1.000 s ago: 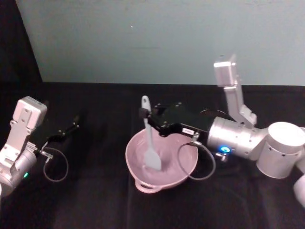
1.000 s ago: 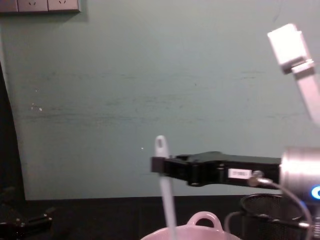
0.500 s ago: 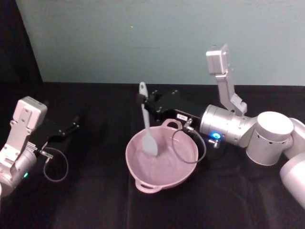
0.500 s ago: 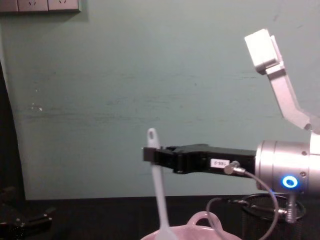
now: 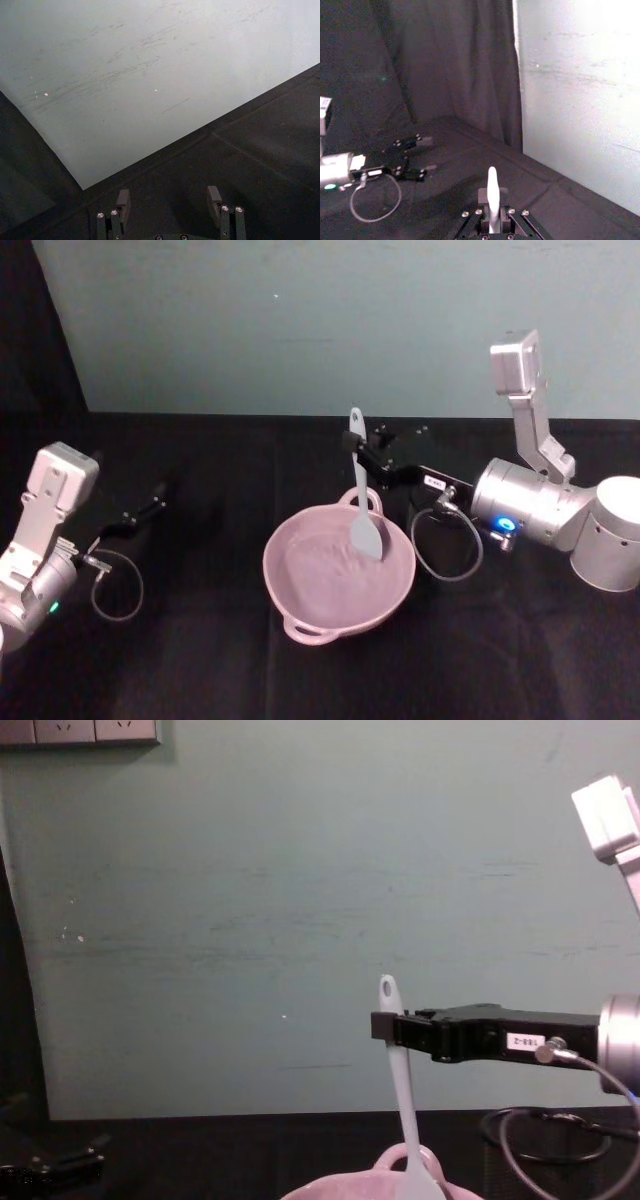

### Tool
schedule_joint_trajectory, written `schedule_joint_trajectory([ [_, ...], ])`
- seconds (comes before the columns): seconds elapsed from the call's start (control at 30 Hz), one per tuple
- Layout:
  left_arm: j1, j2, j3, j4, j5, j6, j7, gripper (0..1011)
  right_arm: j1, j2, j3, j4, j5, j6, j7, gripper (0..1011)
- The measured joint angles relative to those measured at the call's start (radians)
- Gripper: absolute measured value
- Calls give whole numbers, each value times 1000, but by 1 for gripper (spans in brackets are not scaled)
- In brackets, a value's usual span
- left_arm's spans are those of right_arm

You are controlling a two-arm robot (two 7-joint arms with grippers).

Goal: Use the one hand to pick up the spoon and stir the clear water in the bowl.

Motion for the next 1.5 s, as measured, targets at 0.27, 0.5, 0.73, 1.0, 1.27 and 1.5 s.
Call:
schedule_joint_trajectory([
  [0.27,0,0,0,0,0,0,0,1005,-31,32,-16,-88,6,37,25,121],
  [0.5,0,0,0,0,0,0,0,1005,-26,8,-63,-102,17,47,59,121],
  [0.73,0,0,0,0,0,0,0,1005,16,-50,-98,-33,25,24,84,121],
  [1.0,0,0,0,0,0,0,0,1005,65,-94,-107,58,27,1,93,121],
  [1.27,0,0,0,0,0,0,0,1005,97,-108,-82,128,25,-21,79,121],
  [1.5,0,0,0,0,0,0,0,1005,77,-74,-47,112,25,-19,46,121],
])
